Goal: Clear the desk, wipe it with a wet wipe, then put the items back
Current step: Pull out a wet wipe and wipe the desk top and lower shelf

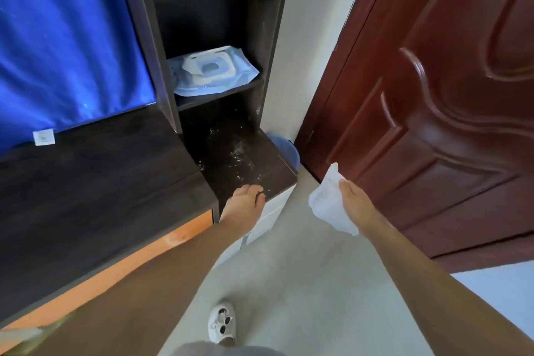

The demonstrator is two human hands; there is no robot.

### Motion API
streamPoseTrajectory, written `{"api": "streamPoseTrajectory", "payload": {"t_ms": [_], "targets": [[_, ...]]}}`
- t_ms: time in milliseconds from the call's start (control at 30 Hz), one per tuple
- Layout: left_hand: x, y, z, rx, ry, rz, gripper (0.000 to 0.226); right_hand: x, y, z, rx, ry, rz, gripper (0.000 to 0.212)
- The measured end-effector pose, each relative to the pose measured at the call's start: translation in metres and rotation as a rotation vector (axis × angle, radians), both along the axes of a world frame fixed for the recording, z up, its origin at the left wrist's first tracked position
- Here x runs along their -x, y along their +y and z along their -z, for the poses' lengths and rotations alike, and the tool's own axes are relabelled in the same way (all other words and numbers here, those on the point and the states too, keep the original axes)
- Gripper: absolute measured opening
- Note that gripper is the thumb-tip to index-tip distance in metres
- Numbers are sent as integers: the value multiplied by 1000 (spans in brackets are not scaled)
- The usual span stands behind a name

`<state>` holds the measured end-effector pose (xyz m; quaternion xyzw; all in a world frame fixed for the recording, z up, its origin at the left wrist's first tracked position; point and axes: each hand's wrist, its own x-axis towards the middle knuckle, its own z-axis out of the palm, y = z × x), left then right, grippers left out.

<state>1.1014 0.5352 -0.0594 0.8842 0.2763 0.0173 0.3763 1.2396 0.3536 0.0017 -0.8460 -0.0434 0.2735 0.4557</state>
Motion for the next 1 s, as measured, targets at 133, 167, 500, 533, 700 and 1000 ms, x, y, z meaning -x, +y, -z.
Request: {"api": "streamPoseTrajectory", "payload": {"t_ms": [133, 167, 500, 533, 700, 1000], "targets": [[-30, 8, 25, 78, 75, -68, 36, -47, 23, 19, 44, -36, -53, 40], [-36, 11, 33, 102, 94, -109, 36, -63, 33, 27, 63, -41, -78, 44], [-61, 23, 117, 84, 161, -849, 34, -124, 158, 180, 218, -377, -1054, 52], [-63, 23, 126, 45, 172, -869, 34, -113, 157, 201, 269, -523, -1235, 58], [-73, 33, 155, -86, 189, -847, 47, -90, 136, 245, 152, -836, -1858, 52], [-81, 52, 173, -178, 194, -902, 40, -158, 283, 241, 393, -908, -1446, 53]]}}
